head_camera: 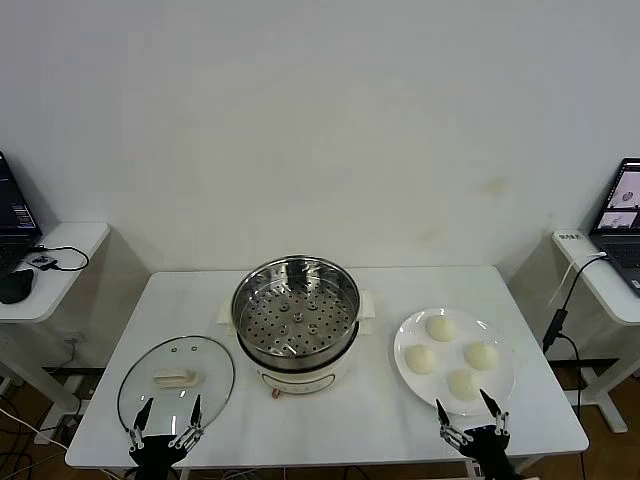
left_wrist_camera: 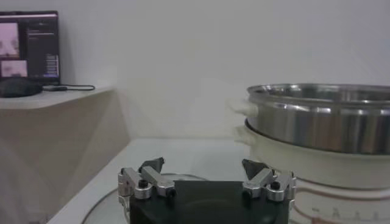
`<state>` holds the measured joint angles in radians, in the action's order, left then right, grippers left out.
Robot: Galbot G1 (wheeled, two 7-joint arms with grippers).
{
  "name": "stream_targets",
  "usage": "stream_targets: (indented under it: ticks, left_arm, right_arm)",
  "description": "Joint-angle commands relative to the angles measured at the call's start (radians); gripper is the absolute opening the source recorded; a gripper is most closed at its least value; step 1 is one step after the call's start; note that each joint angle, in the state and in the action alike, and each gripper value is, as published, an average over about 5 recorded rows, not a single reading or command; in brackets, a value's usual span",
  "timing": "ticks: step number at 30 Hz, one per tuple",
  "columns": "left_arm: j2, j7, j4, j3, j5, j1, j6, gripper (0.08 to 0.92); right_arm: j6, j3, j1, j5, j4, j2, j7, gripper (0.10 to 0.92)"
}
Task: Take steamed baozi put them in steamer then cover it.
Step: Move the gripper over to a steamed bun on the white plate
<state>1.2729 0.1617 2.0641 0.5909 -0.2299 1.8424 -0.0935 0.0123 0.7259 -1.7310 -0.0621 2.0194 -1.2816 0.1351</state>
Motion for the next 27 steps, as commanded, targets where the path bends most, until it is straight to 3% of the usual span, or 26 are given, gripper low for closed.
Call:
stream_targets:
  ticks: [1,8,17,23,27]
  left_arm:
    - [-0.010,-0.002,0.011,0.003,0.041,-0.013,0.095,0.823]
    - [-0.018,0.012,0.053,0.010,0.084,-0.027,0.183,0.823]
    - [-0.017,-0.014,0.063,0.054,0.086,-0.041,0.115,0.823]
    - [-0.005,-0.004,0.067,0.058,0.075,-0.037,0.104,0.823]
    - [0.006,0.003,0.077,0.060,0.064,-0.034,0.098,0.823]
  right_arm:
    - [-0.106,0.055,0.141,-0.312,-0.016,0.166,0.013,0.823]
    - [-0.181,0.026,0.328,-0.391,-0.098,0.417,0.176,0.823]
    - [-0.210,-0.190,0.671,-0.352,-0.322,0.752,0.561,0.823]
    - [-0.167,-0.499,0.976,-0.274,-0.457,0.824,0.766,0.823]
    - [-0.142,-0.753,1.206,-0.226,-0.547,0.800,0.811,0.822]
